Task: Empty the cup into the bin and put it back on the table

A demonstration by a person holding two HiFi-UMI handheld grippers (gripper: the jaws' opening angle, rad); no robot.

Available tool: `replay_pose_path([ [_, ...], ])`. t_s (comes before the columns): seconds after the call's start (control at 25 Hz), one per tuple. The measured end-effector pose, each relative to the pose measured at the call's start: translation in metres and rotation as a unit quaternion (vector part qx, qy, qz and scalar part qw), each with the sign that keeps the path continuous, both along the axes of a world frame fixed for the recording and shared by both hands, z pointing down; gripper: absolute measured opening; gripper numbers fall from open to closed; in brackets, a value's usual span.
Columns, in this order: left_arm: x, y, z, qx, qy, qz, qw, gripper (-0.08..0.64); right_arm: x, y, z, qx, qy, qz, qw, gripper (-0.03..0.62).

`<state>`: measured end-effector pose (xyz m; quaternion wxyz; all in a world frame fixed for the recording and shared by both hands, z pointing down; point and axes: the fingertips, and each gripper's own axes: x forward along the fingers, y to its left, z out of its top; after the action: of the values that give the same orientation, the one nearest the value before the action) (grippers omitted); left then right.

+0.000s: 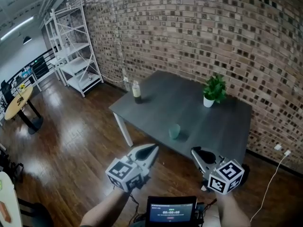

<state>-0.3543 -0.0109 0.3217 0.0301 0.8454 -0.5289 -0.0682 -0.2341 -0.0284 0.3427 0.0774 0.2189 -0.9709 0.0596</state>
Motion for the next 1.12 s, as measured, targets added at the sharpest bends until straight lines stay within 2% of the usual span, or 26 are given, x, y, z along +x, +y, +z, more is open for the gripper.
replay_pose_path([
  [0.16,-0.019,-0.026,0.002,-0.007,-0.003,0.013,0.9999,0.000,-0.020,-0.027,-0.001,0.003,0.010,0.010,1.000,0.006],
  [0.32,-0.035,-0.053,0.010,-0.013,0.001,0.009,0.9999,0.000,-0.033,-0.054,0.006,-0.004,0.022,0.022,1.000,0.006],
  [0.52,-0.038,-0.087,0.023,-0.034,-0.023,0.007,0.9991,0.000,-0.043,-0.091,0.015,-0.015,0.037,0.027,0.999,0.006],
  [0.8,-0.050,-0.140,0.033,-0.054,0.005,-0.003,0.9985,0.000,-0.055,-0.143,0.028,-0.029,0.049,0.009,0.998,0.006],
  [1.12,-0.055,-0.202,0.050,-0.074,-0.015,-0.025,0.9968,0.000,-0.069,-0.194,0.042,-0.005,0.077,-0.027,0.997,0.006],
])
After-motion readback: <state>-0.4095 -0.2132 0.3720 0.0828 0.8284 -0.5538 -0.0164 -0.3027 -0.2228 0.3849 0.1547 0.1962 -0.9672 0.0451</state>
